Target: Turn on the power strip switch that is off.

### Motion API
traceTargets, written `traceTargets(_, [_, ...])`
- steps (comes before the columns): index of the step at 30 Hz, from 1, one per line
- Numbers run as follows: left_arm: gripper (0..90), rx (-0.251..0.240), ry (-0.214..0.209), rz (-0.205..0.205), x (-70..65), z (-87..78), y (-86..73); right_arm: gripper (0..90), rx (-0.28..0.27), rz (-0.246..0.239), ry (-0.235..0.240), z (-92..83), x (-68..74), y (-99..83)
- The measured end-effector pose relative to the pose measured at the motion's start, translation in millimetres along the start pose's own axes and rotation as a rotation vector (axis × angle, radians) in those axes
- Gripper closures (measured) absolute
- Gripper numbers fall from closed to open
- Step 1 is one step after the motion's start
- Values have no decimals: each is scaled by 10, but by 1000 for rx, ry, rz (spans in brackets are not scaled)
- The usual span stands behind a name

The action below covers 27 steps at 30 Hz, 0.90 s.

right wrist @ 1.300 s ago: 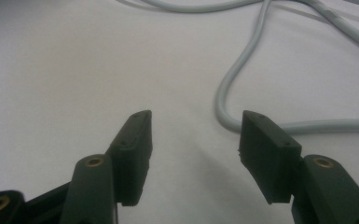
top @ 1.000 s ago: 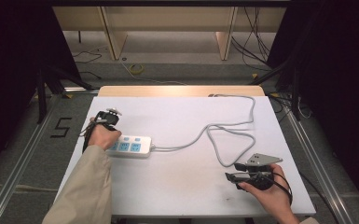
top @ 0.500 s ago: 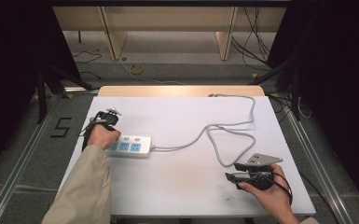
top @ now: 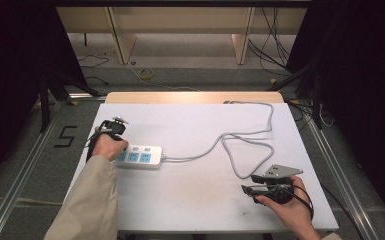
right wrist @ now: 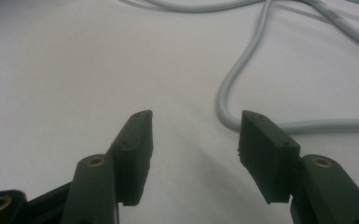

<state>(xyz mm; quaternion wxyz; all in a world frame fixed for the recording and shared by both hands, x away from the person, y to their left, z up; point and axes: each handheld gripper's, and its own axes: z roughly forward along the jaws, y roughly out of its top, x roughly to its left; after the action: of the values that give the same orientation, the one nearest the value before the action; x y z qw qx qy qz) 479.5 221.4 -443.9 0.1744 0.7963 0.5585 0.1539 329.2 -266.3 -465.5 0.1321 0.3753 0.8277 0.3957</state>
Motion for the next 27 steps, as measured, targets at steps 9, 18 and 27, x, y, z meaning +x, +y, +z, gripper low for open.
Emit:
traceTargets(9, [900, -7, 8, 37, -20, 1, 2, 458, 3, 2, -1, 5, -12, 2])
traceTargets(18, [897, -9, 17, 51, -4, -33, -14, 457, 3, 2, 0, 5, -7, 2])
traceTargets(27, [859, -63, 23, 44, 32, -139, -37, 457, 2, 0, 0, 10, -8, 4])
